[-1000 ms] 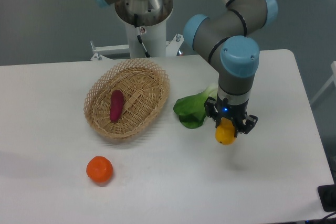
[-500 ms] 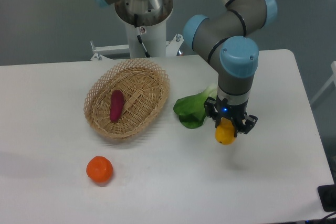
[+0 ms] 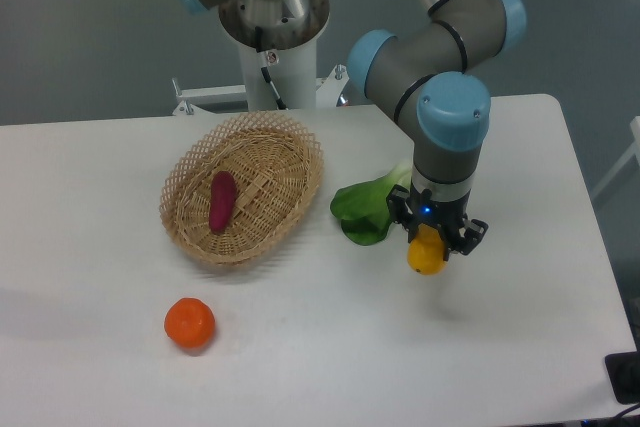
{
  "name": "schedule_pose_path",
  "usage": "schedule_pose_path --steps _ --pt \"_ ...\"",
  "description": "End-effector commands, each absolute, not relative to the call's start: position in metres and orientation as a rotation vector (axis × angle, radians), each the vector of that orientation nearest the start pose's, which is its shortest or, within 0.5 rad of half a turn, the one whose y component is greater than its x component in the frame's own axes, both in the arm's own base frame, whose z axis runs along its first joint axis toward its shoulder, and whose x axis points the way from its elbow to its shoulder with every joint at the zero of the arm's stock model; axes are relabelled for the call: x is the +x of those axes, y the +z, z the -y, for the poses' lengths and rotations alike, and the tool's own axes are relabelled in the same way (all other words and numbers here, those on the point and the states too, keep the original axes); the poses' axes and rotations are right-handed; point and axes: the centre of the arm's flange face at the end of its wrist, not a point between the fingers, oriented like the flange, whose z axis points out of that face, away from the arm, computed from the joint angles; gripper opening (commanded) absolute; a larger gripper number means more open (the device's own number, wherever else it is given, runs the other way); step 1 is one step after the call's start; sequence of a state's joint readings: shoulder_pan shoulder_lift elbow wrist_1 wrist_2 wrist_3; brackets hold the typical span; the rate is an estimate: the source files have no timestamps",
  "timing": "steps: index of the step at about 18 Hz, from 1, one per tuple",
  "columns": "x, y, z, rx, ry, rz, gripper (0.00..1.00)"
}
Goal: Place the mango on the table
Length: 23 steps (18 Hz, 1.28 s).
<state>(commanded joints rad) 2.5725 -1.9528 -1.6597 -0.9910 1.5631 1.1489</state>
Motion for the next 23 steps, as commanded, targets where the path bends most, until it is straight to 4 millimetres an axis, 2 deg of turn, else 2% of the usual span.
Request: schedule_pose_path --steps 7,10,14,20,23 --pt "-0.436 0.269 -0.446 -3.085 0.099 -0.238 0.45" --pt "-0.427 0.261 -0.457 -3.073 0.117 -0.263 0.45" --pt "-0.412 0.247 -0.479 -3.074 0.091 -0.211 0.45" --pt "-0.403 0.236 -0.506 -3.073 0.088 -0.143 0.46" --pt "-0.404 0.234 -0.51 -3.073 0.089 -0.114 0.51"
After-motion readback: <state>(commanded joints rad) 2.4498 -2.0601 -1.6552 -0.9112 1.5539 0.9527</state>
